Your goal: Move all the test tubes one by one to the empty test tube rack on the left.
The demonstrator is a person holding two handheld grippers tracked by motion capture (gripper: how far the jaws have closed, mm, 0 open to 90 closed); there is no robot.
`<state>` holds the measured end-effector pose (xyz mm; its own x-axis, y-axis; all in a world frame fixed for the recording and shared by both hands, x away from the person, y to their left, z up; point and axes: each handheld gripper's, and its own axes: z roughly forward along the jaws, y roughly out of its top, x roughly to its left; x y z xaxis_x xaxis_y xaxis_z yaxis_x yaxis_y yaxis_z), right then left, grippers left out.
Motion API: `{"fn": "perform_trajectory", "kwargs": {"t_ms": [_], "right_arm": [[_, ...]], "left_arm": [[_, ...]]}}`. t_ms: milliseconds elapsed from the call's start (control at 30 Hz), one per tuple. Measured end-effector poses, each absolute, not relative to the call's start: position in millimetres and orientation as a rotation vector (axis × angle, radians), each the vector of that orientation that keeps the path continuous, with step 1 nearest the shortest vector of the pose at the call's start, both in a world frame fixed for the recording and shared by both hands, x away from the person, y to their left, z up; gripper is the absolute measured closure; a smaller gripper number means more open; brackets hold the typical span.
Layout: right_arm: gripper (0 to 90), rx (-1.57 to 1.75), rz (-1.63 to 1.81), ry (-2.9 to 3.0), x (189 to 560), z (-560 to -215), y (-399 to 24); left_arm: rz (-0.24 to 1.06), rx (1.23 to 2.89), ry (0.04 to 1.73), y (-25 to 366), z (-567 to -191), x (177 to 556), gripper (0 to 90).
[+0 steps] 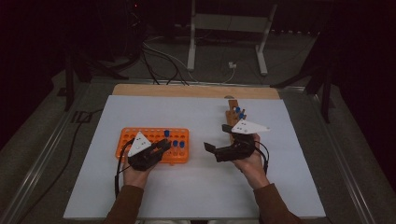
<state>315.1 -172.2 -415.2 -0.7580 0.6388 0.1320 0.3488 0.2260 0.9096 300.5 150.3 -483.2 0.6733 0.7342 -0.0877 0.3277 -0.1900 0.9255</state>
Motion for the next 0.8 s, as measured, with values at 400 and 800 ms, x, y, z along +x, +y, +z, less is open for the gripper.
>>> {"fn": "perform_trajectory", "kwargs": {"t_ms": [400,800], "right_arm": [[2.1,0.952,1.538,2.227,313.7,-420.1,-183.7],[2.1,0.973,1.538,2.222,312.8,-423.8,-191.0]], "left_arm": [[0.451,1.847,0.861,151.4,-488.6,297.4,77.7],[0.468,1.918,0.856,145.5,-493.1,296.0,77.8]]}}
